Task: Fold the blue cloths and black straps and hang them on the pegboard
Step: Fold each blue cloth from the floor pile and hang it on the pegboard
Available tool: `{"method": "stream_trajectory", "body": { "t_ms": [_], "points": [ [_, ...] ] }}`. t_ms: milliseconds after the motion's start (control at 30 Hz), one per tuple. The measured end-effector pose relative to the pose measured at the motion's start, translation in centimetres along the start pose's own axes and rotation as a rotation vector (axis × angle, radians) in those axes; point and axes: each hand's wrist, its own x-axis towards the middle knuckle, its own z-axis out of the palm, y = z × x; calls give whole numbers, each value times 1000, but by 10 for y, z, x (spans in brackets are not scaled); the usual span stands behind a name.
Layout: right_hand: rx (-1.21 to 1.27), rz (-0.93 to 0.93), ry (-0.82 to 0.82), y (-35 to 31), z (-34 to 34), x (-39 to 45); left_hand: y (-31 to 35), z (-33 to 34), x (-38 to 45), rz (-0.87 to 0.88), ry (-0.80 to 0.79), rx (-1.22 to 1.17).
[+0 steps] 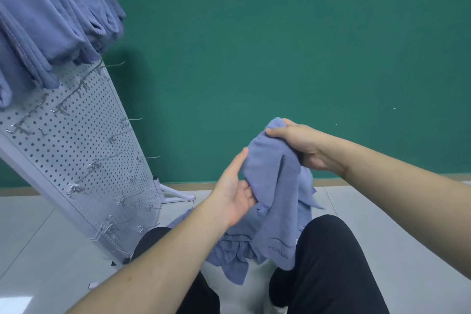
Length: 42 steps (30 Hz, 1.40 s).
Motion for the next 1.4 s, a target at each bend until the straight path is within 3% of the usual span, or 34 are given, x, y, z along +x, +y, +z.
{"method": "stream_trajectory", "body": {
  "t_ms": [167,267,367,567,800,933,1067,1233,1400],
  "points": [
    [220,112,-26,-9,-13,-8,-11,7,-5,22,87,-172],
    [237,171,-68,-9,-17,-13,-20,12,-11,14,25,14],
    [193,187,-90,-3,-16,-14,-12,20,-15,137,5,193],
    [96,23,76,4,-18,-1,5,22,-17,298,59,188],
    [-137,-3,147,9,-21,2,36,14,-13,360,169,367],
    [-41,-7,160,9,-20,0,48,11,-9,413,241,443],
    [57,-7,118,7,-22,0,63,8,-6,339,220,463],
    [-52,-41,135,2,-19,1,75,3,-15,401,250,665],
    [-446,-64,179,-4,-9,0,76,9,-23,335,99,844]
  ]
}}
